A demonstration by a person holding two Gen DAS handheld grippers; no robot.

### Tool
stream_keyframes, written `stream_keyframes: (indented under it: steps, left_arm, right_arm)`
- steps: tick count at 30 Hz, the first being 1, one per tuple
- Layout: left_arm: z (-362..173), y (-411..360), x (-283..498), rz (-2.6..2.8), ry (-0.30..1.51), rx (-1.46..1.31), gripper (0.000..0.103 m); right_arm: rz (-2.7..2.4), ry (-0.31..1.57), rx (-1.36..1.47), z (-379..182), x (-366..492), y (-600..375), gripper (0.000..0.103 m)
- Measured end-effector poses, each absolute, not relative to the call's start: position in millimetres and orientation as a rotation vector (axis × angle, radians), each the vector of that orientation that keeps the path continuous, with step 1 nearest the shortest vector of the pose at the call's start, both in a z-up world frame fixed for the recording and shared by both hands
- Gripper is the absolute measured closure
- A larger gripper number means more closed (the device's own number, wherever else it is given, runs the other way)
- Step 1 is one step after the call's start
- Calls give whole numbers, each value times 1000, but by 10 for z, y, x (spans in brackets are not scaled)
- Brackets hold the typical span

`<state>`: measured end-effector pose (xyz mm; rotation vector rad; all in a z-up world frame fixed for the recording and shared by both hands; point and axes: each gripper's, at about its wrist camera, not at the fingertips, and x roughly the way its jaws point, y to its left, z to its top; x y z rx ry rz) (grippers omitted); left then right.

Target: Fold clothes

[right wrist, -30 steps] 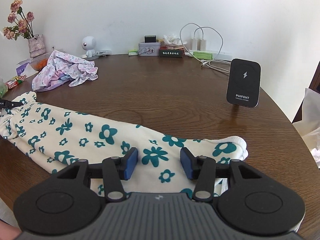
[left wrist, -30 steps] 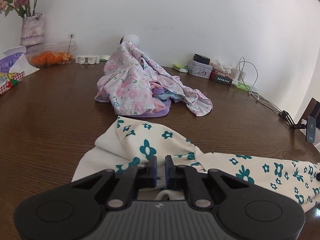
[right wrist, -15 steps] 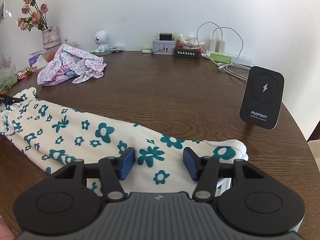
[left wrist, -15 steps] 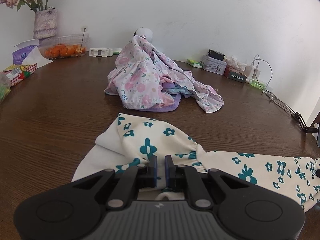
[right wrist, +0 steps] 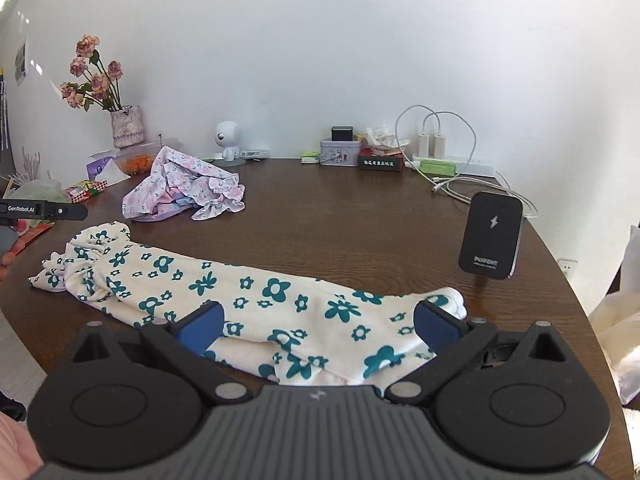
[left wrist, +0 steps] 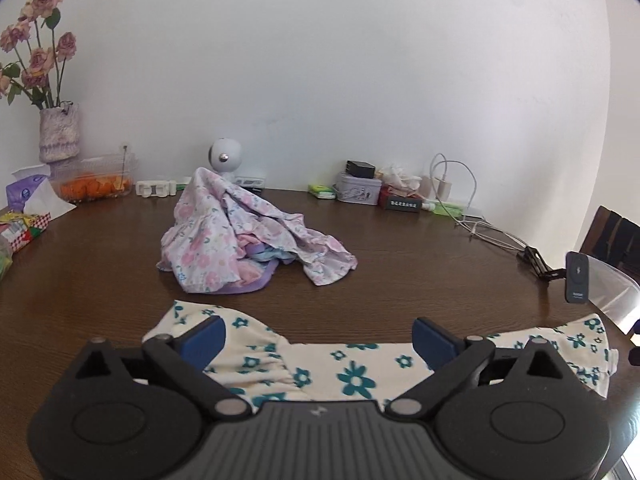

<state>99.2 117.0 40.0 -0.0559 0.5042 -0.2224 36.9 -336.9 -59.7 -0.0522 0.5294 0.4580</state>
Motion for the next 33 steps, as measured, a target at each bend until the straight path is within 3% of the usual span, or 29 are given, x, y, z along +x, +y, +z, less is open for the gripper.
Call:
stream_keyframes:
  steps: [11, 24, 33]
  left_arm:
    - [116, 138, 469, -461, 634, -26, 1]
    - [99, -60, 491, -439, 656, 9, 1]
    - [95, -506, 799, -510, 663, 33, 3]
  right_arm:
    - [354, 600, 140, -796, 134, -3664, 0]
    - [370, 617, 160, -863, 173, -3735, 0]
    - [356, 698, 377, -1010, 491, -4124, 0]
